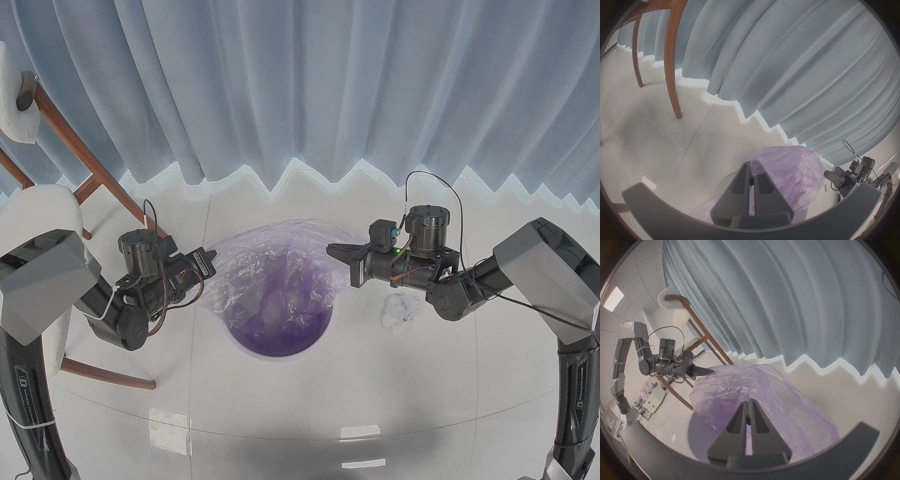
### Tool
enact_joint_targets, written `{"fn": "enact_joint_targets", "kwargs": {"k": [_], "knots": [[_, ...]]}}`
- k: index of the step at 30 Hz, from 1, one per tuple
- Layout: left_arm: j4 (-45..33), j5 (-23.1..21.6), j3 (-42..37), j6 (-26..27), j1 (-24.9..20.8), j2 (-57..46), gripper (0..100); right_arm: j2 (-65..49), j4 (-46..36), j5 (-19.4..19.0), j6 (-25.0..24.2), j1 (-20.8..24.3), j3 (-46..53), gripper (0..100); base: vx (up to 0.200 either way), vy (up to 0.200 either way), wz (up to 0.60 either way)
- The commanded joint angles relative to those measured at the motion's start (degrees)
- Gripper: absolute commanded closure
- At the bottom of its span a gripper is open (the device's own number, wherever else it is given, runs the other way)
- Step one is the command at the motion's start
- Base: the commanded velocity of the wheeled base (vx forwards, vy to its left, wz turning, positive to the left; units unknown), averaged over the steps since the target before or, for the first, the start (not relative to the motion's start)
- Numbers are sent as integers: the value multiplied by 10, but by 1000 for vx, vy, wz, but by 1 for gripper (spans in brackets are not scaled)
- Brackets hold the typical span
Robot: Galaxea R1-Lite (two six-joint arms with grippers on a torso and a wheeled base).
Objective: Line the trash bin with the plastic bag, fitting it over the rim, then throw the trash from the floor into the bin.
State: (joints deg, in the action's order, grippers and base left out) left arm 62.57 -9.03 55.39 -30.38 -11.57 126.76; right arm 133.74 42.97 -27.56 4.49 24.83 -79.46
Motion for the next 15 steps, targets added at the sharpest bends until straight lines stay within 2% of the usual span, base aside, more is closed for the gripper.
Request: {"fn": "enact_joint_targets", "kwargs": {"k": [1, 7, 13, 14, 15], "knots": [[0, 0, 0, 0, -1, 1, 100, -1, 0, 0, 3, 0, 5, 100, 0, 0, 0], [0, 0, 0, 0, 0, 1, 100, -2, 1, 1, 4, -3, -20, 100, 0, 0, 0], [1, 0, 0, 0, 1, 0, 100, -27, -18, 1, 12, -25, -38, 100, 0, 0, 0], [1, 1, 0, 0, 1, 0, 100, -32, -21, 1, 15, -30, -35, 0, 0, 0, 0], [1, 1, 0, 0, 0, 1, 100, -35, -21, 1, 16, -37, -31, 0, 0, 0, 0]]}}
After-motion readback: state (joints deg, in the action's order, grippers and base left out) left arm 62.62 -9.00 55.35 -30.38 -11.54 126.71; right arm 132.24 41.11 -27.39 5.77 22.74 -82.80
